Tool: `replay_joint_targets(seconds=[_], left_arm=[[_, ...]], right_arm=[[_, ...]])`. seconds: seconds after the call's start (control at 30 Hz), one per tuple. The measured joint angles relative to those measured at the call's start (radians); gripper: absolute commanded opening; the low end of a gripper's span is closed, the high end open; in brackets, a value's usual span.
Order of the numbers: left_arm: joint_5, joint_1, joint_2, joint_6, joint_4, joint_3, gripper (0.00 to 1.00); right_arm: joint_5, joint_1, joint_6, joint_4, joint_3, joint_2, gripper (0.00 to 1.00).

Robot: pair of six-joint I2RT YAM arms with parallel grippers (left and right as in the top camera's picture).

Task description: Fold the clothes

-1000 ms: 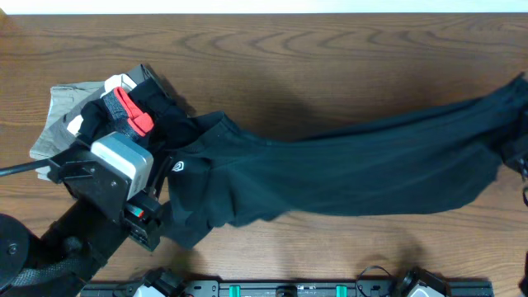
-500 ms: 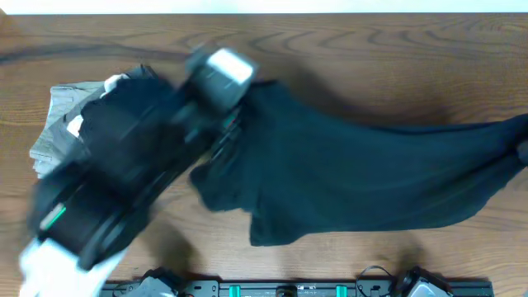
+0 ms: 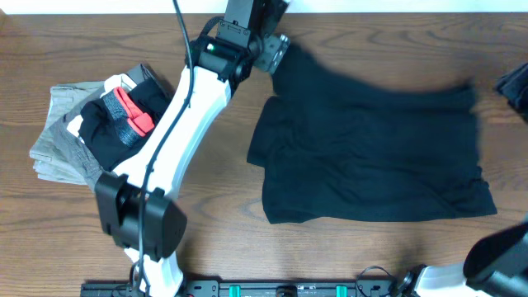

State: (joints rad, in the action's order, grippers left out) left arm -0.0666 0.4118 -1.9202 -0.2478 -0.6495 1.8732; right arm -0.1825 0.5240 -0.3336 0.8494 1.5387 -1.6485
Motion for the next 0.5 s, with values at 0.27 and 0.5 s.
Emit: replay_joint_targets(seconds=[0.27,0.5], left_arm=[[-0.032,-0.028,0.08,0.085,-0.314,-0.002,0.98],[0.206,-0.018,0.164,0.164,-0.501,-0.007,0.82]], right_arm=[[-0.02,0.037,0.04,0.142,-0.004,-0.011,0.77],[-0.026,0.034,0.069,0.29,-0.005,-0.011,0.77]])
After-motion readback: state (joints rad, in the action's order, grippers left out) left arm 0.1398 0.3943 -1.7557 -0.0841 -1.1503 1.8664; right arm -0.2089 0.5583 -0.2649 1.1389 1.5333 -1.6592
